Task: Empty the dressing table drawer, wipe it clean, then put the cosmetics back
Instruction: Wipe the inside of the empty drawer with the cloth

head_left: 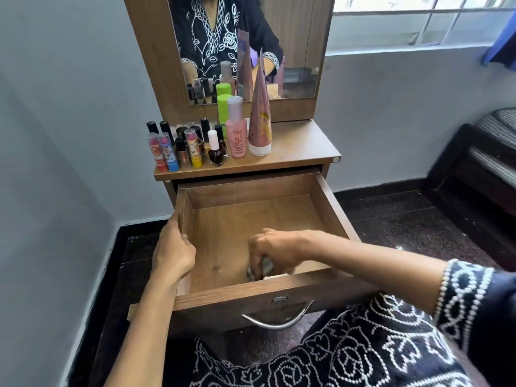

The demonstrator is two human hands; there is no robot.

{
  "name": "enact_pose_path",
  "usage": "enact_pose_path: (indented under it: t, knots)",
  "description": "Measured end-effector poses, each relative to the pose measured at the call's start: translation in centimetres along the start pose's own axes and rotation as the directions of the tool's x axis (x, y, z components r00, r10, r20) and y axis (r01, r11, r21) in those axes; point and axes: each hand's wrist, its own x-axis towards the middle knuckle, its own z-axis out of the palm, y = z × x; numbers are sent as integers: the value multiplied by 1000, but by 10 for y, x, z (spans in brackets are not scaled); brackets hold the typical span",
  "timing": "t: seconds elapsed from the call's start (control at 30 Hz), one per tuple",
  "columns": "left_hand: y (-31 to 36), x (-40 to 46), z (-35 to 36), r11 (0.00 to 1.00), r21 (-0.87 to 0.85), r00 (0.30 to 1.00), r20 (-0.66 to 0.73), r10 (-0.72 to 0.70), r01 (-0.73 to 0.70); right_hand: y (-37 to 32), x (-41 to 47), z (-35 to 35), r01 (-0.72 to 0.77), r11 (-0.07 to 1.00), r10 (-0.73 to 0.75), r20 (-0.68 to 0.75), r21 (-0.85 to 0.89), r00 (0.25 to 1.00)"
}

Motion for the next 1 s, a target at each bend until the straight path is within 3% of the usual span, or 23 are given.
enact_pose_path:
  t: [0.17, 0.3, 0.4, 0.53, 0.73, 0.83, 1.0]
  knots:
    - [-1, 1, -1, 1000, 2, 1000, 12, 4, -4, 38, -44, 1, -140, 987, 151, 144, -85, 978]
    - [1, 1, 0, 1000, 8, 1000, 11, -7, 7, 51, -51, -8, -141, 970, 180, 194, -200, 964]
    - [2, 0, -2, 1000, 2, 1000, 15, -4, 4, 61, -39, -23, -171, 940, 227, 165, -296, 960]
    - [1, -1, -2, 1000, 3, 1000, 16, -3, 3, 75, -27, -42, -256, 934, 285, 91, -248, 954]
    - [0, 0, -2, 1000, 13, 1000, 23, 5, -6, 53, -41, -19, -124, 948, 184, 186, -293, 965]
    - [1, -1, -2, 1000, 17, 1000, 13, 1, -1, 45, -57, 2, -12, 961, 52, 141, -276, 989]
    - [3, -2, -2, 1000, 7, 1000, 10, -7, 6, 53, -57, 0, -33, 955, 82, 155, -296, 985]
